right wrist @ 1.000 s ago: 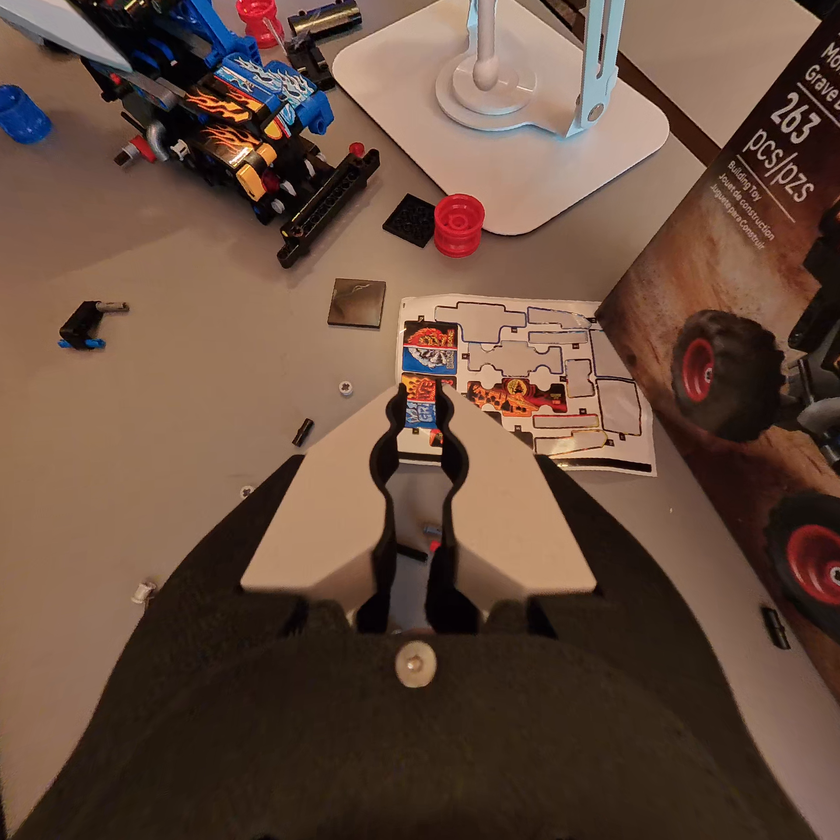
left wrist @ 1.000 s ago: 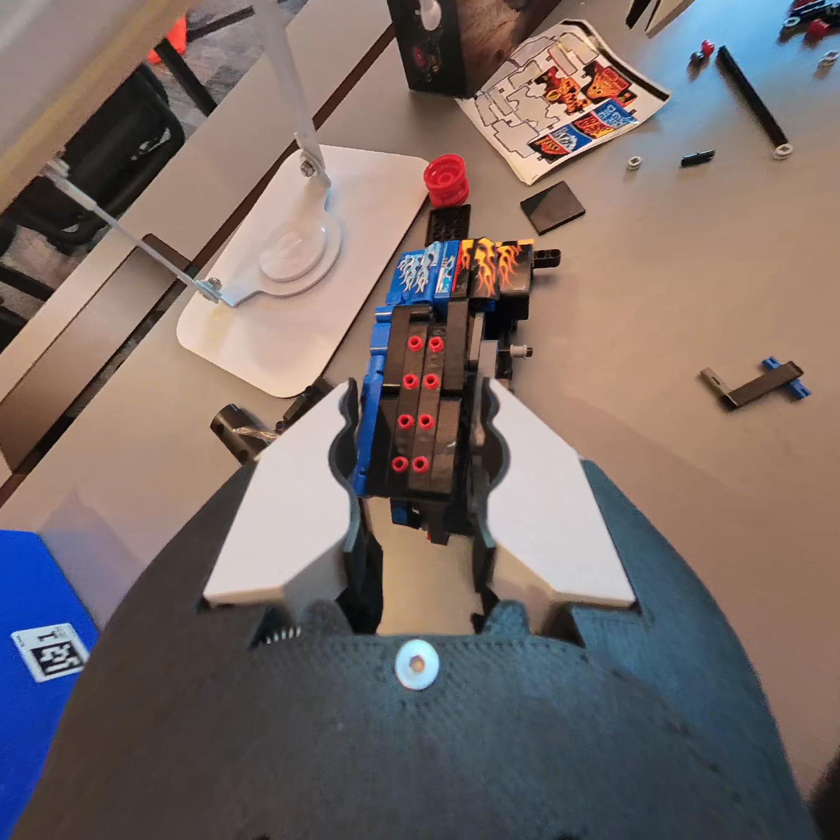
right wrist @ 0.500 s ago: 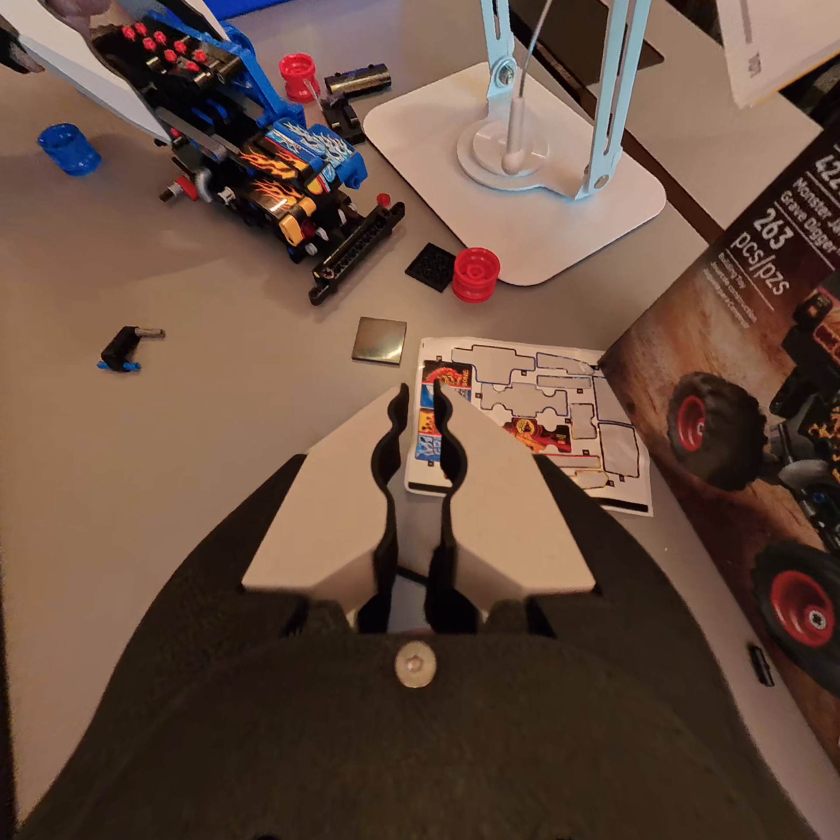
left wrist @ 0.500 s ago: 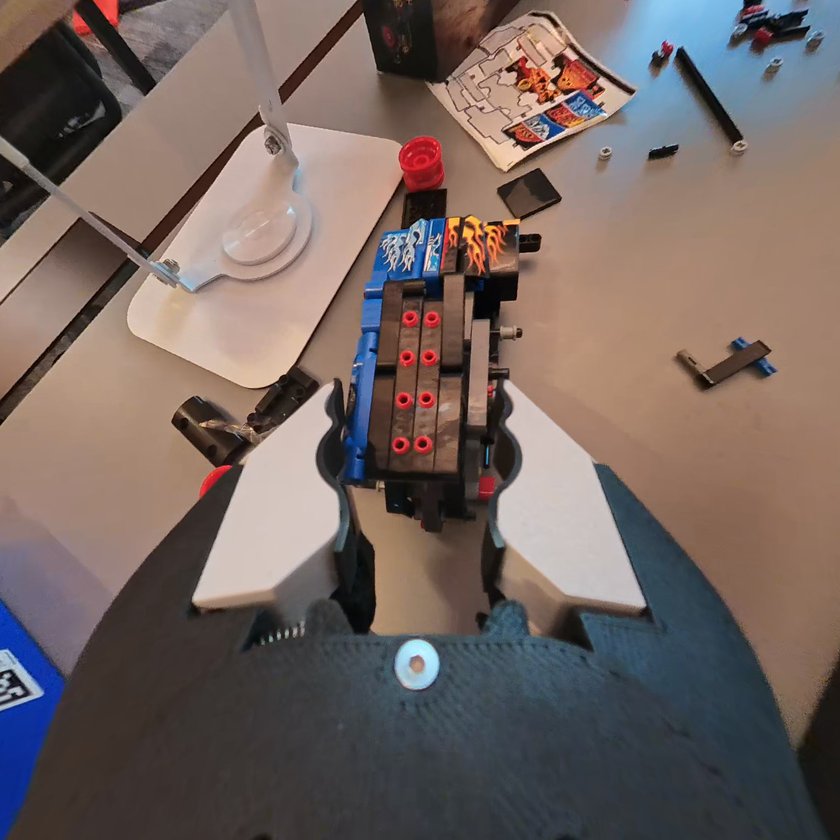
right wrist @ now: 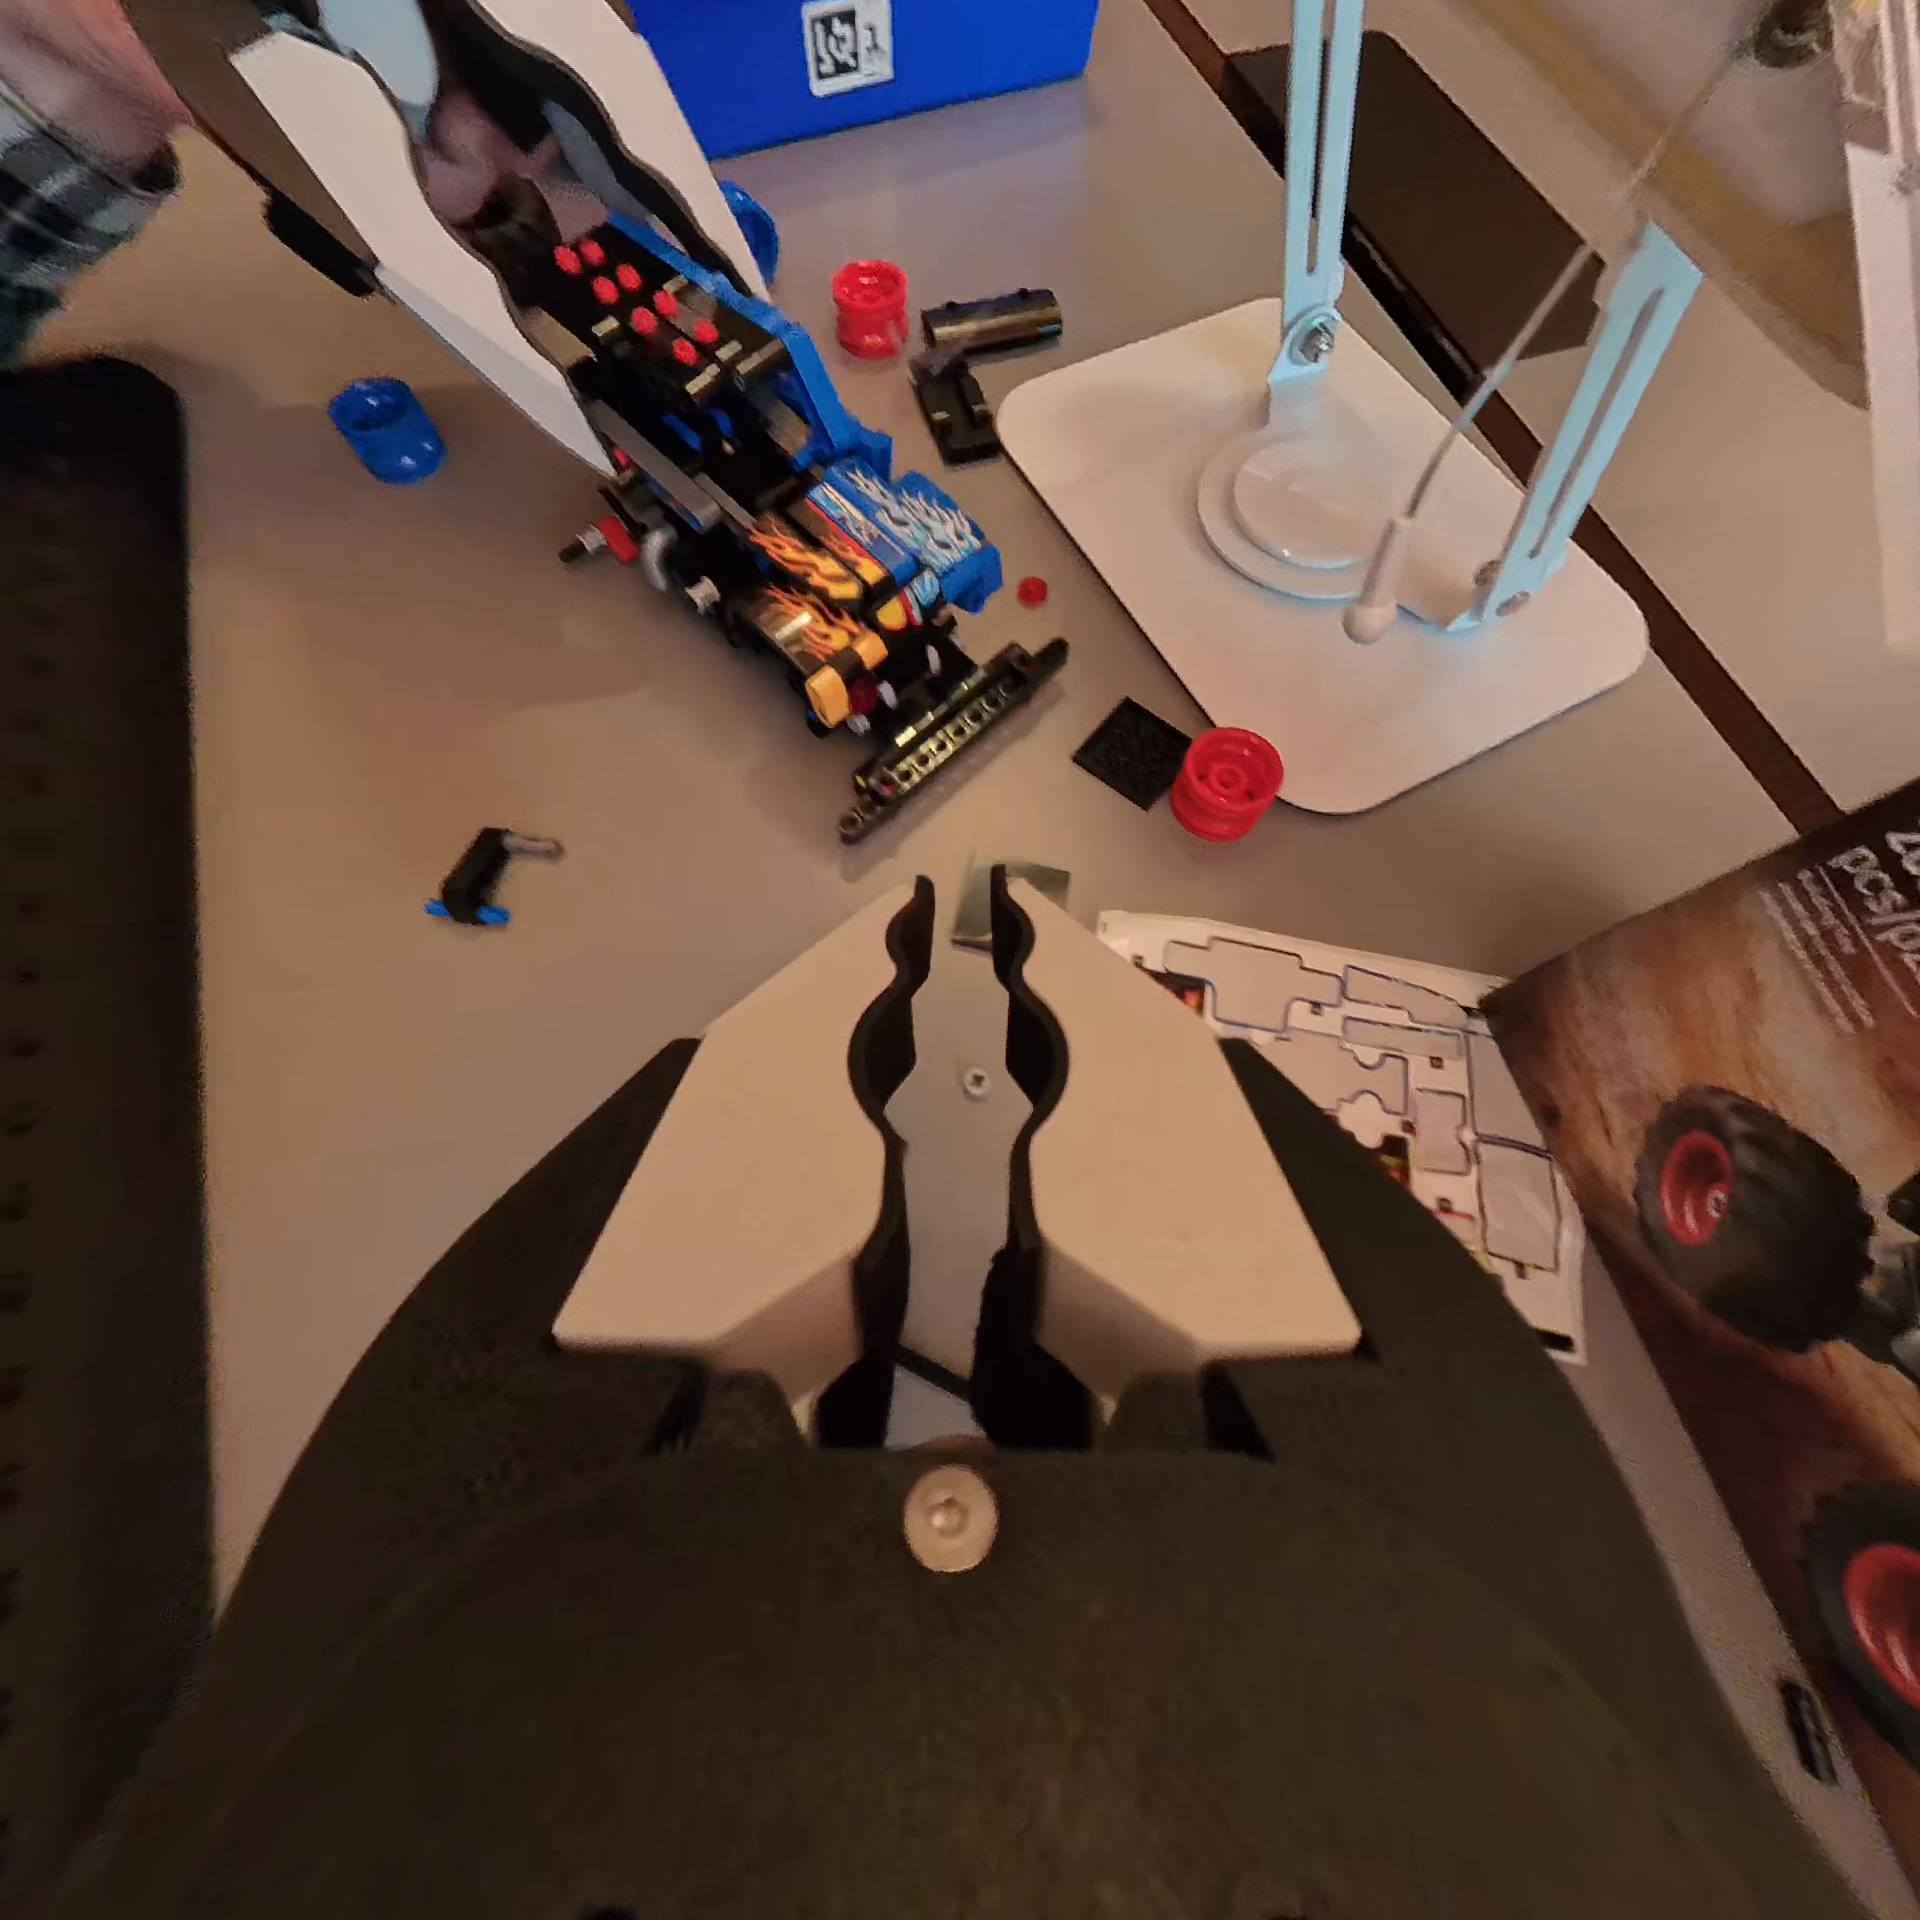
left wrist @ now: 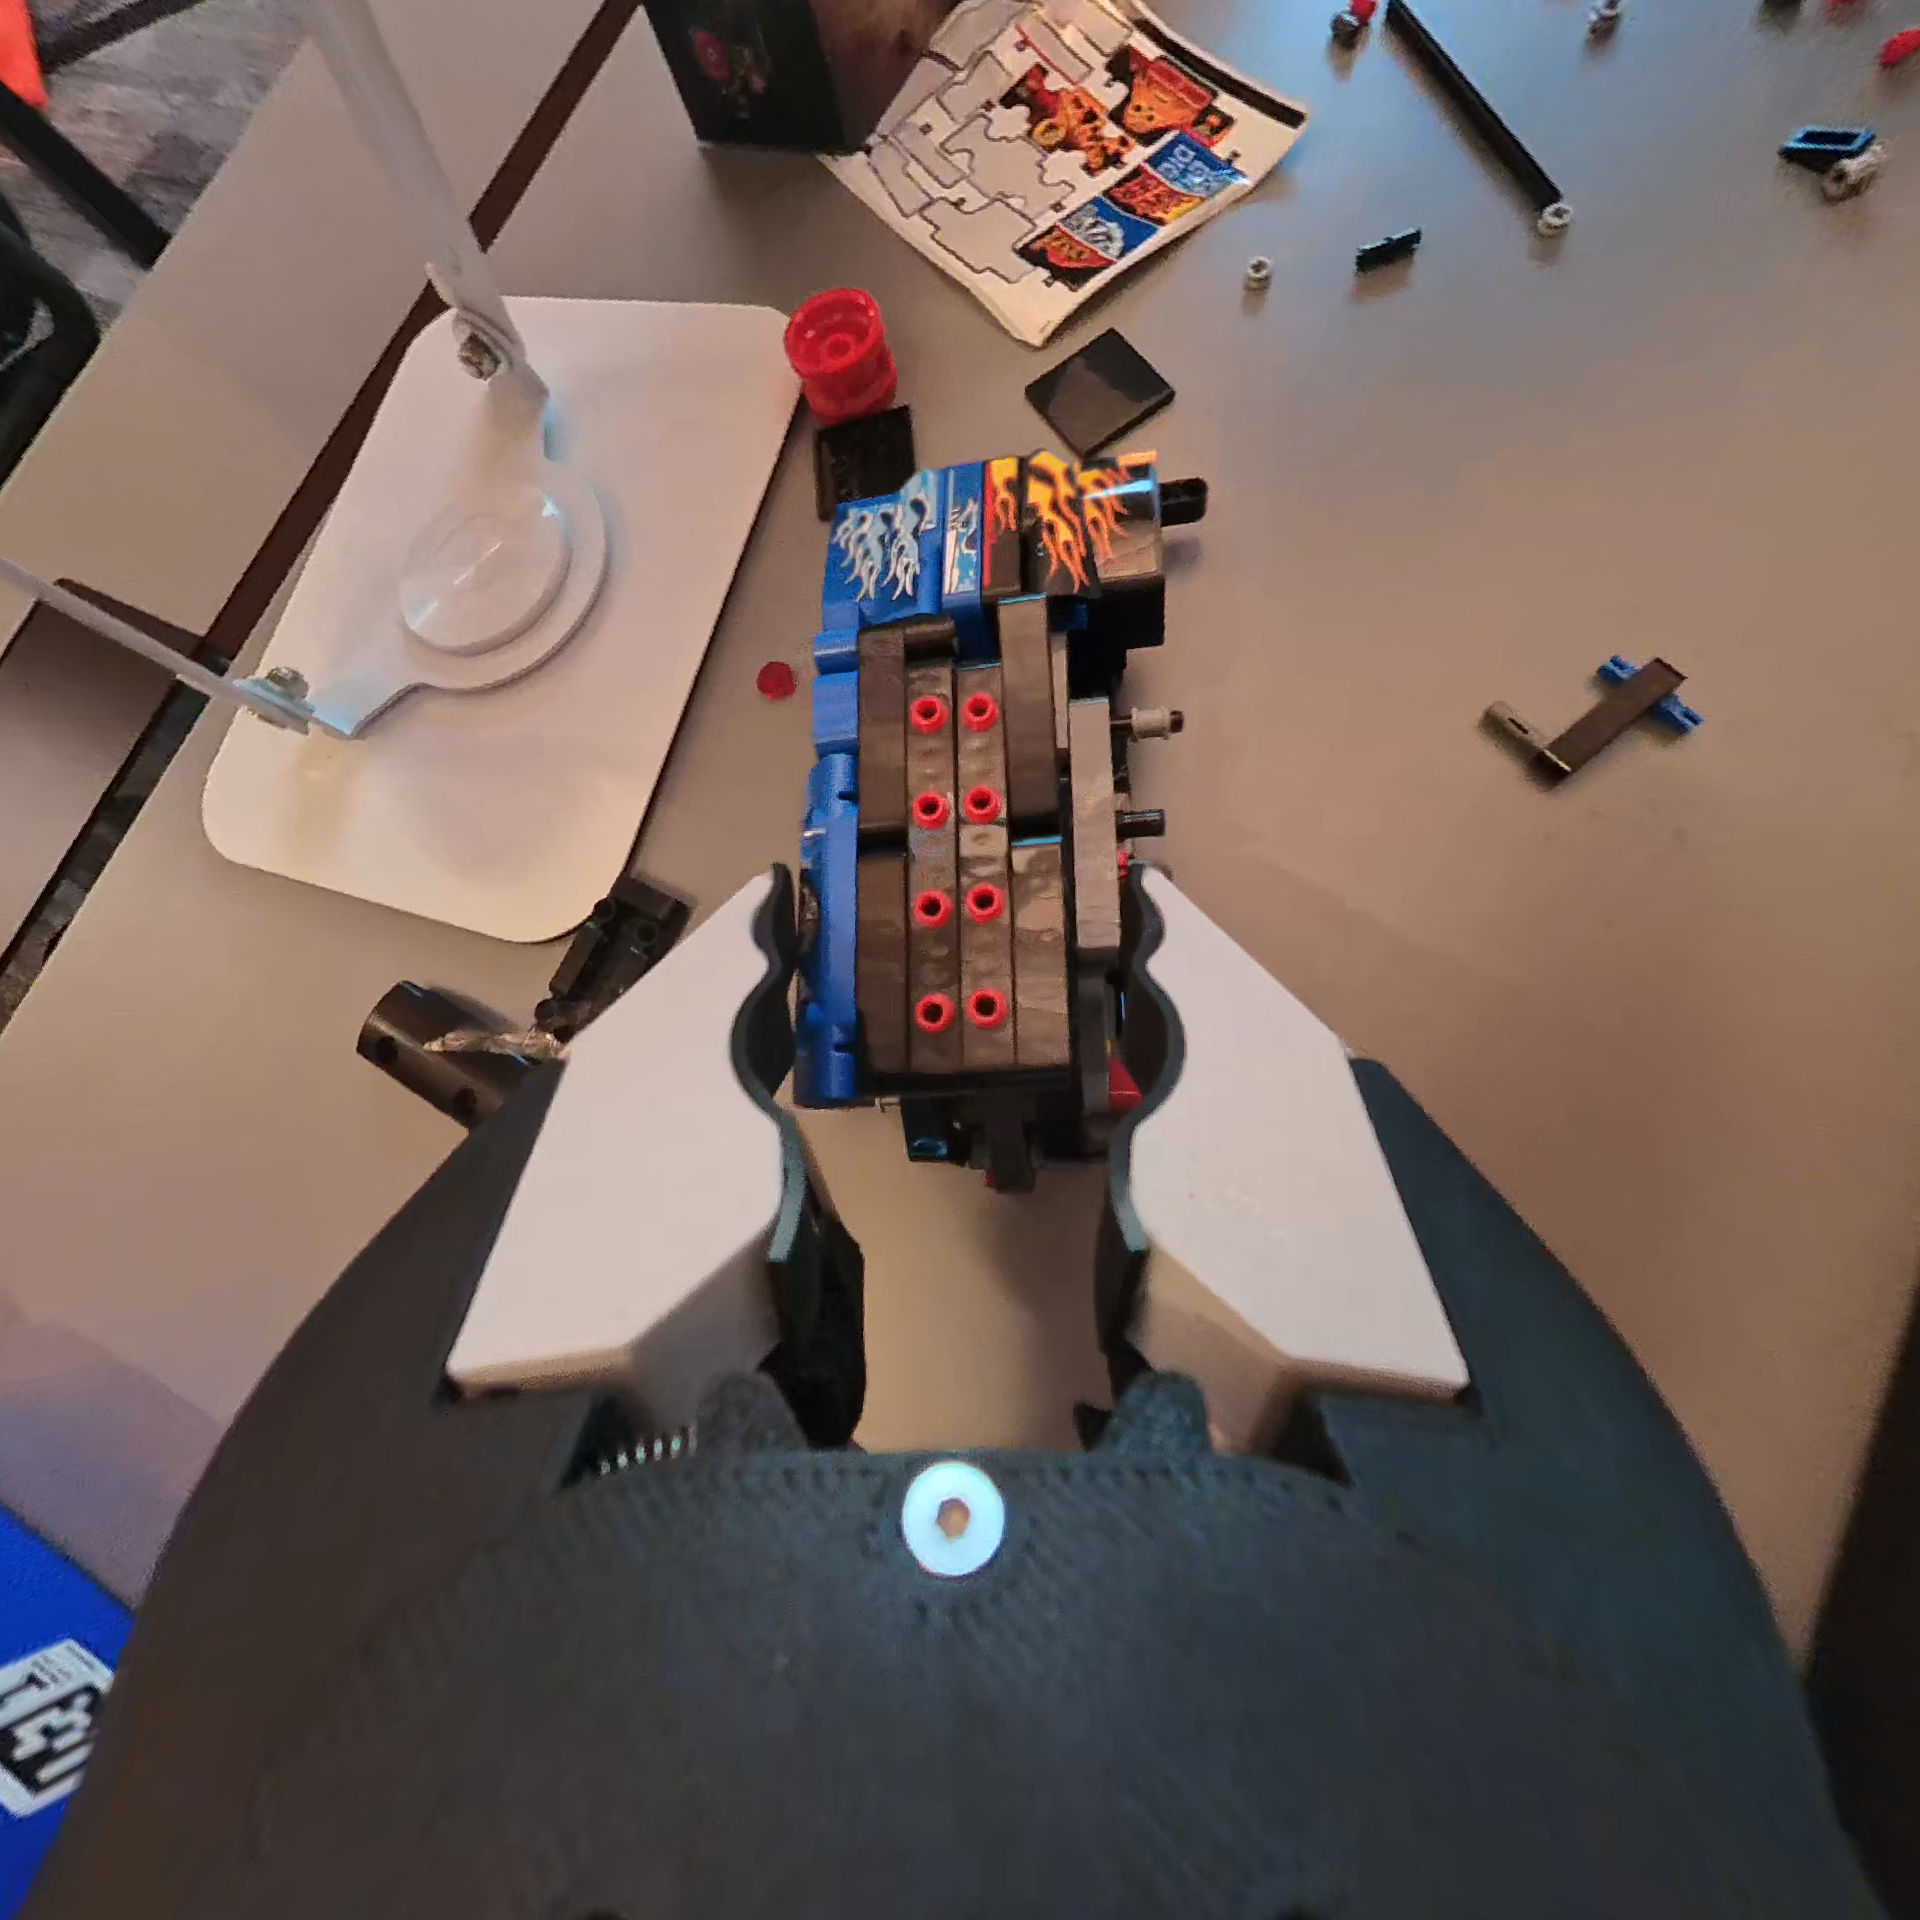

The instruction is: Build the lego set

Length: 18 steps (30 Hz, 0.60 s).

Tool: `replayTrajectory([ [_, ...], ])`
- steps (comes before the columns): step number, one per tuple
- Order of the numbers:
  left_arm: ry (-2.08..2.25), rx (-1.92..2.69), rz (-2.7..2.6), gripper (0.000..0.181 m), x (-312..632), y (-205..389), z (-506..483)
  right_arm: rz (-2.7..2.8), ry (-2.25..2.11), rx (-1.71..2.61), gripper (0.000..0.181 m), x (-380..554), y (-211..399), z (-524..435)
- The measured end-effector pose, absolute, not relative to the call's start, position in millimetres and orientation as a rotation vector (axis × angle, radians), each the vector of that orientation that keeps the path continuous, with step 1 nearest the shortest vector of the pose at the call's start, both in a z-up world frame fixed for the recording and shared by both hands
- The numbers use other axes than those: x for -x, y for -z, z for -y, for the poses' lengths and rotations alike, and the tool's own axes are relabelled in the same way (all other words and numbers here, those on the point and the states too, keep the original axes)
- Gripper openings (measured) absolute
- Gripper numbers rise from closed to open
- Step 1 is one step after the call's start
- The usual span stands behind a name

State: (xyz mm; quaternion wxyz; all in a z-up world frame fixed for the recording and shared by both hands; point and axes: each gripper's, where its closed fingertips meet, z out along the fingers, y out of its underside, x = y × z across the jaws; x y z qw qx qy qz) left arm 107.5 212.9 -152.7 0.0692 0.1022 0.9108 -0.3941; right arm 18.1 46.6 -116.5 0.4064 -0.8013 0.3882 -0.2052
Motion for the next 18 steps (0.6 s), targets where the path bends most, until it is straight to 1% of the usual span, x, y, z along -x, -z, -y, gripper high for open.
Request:
replayTrajectory([
  [6,1.163,-0.488,-2.785,0.061,-99,153,-212,-0.913,0.471,2.002,0.01,-12,109,-81],
  [10,1.168,-0.564,-2.812,0.061,-96,154,-211,-0.89,0.439,1.997,0.01,-9,115,-95],
  [15,1.122,-0.567,-2.824,0.062,-97,155,-211,-0.886,0.428,2.001,0.009,-12,127,-99],
  [18,1.031,-0.53,-2.808,0.067,-100,158,-213,-0.874,0.432,1.995,0.009,-13,130,-101],
])
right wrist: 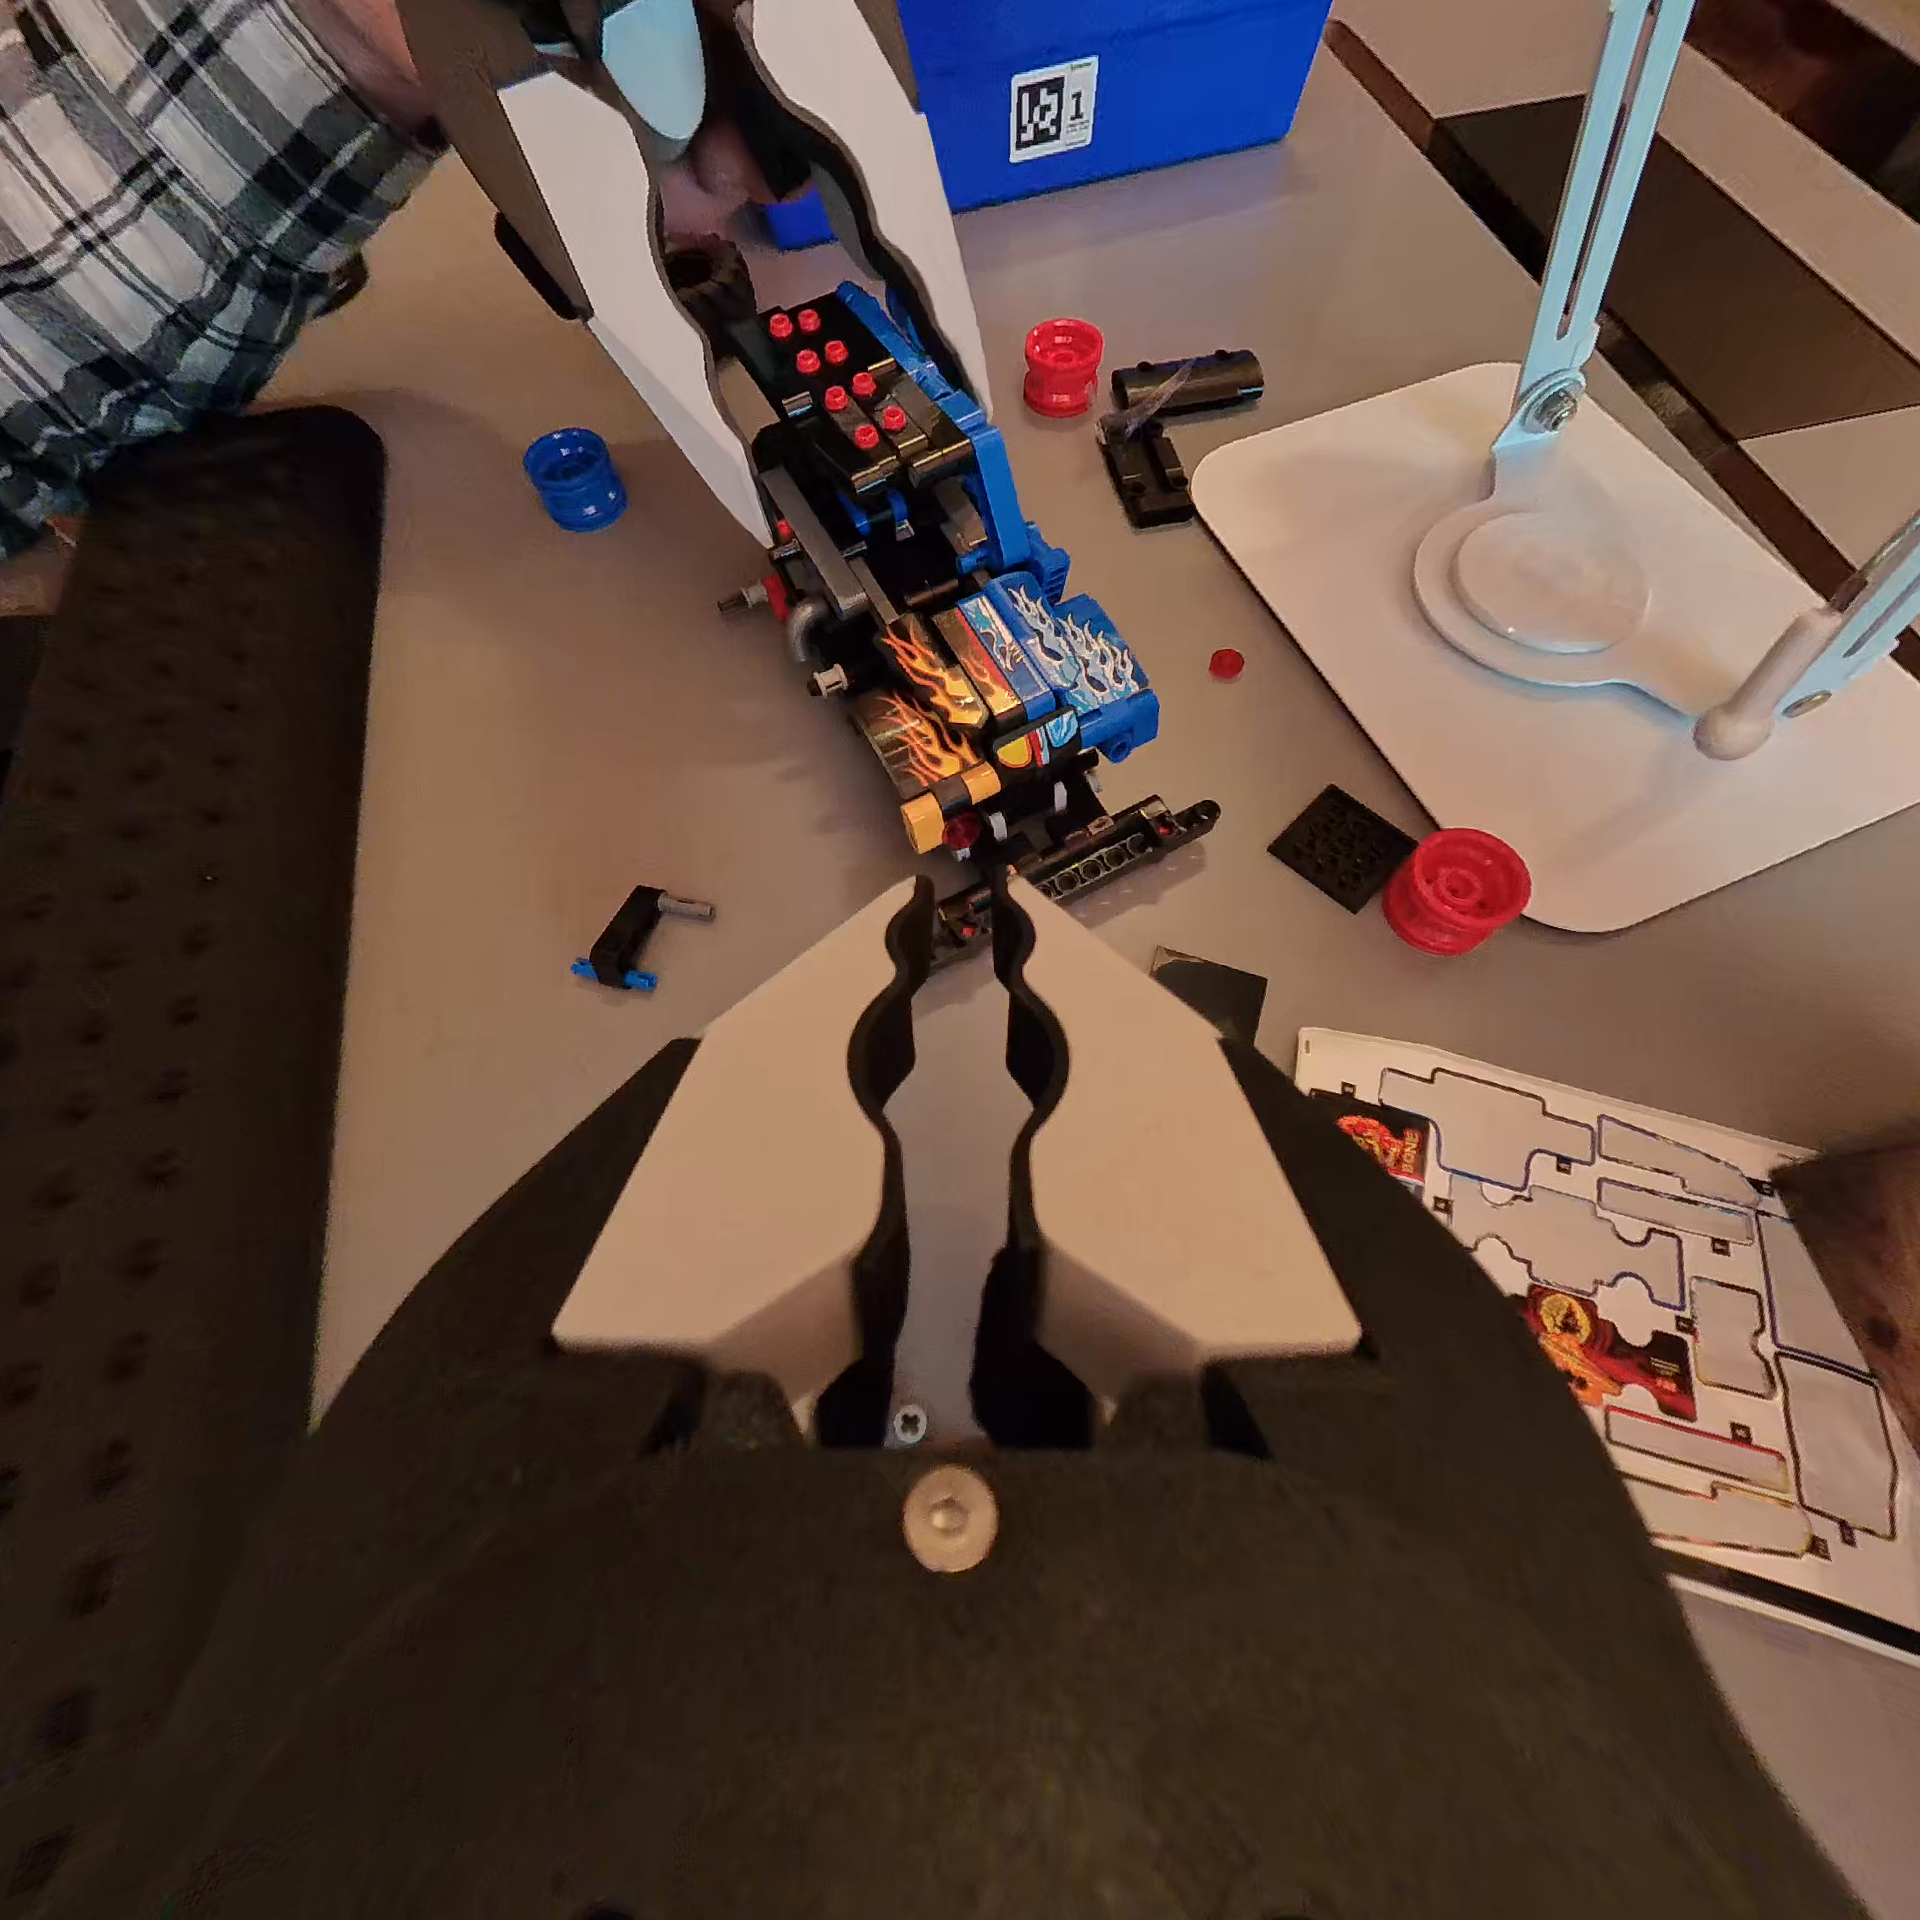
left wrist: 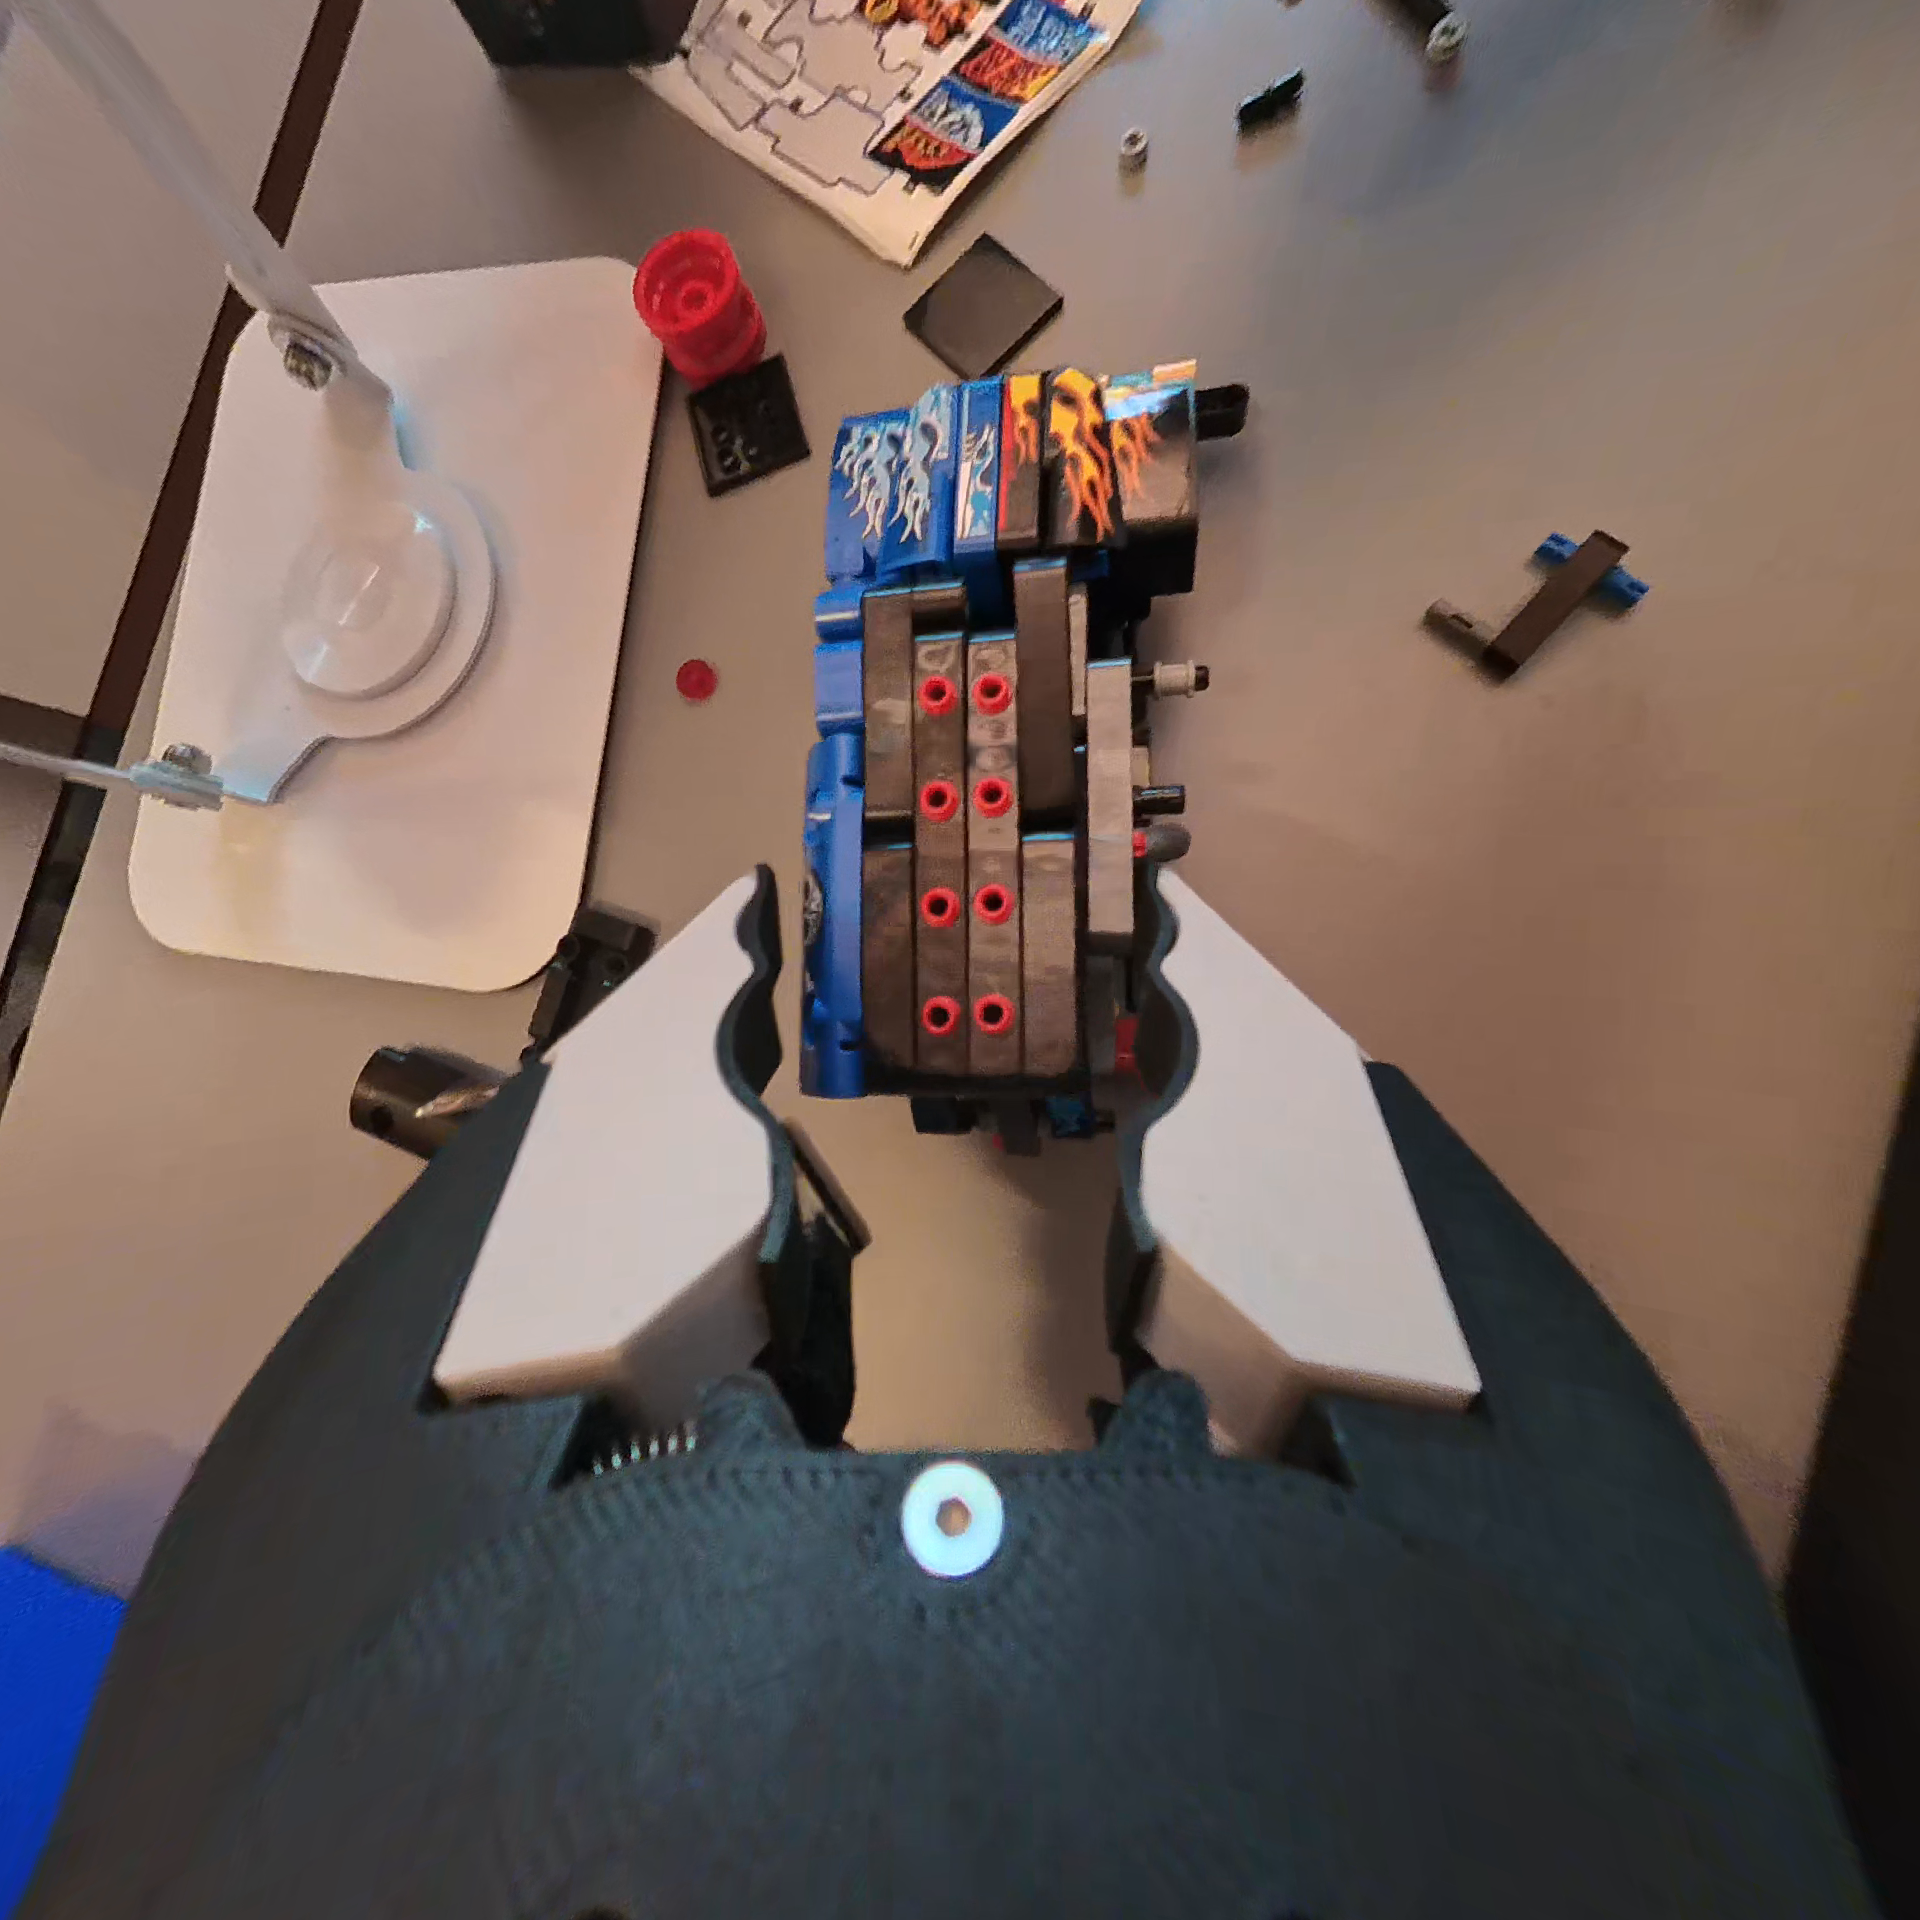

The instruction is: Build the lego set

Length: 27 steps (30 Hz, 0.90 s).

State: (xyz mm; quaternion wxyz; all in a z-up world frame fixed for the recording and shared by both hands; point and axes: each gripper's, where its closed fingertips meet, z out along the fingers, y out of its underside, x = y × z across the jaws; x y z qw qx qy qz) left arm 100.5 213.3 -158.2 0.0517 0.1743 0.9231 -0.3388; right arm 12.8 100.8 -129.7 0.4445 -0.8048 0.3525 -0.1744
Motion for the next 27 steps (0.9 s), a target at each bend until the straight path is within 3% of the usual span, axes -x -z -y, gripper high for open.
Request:
replayTrajectory([
  [12,0.813,-0.4,-2.715,0.069,-120,161,-220,-0.857,0.449,2.038,0.01,-13,149,-102],
  [27,0.933,-0.333,-2.664,0.072,-130,160,-219,-0.854,0.493,2.077,0.01,-15,159,-99],
])
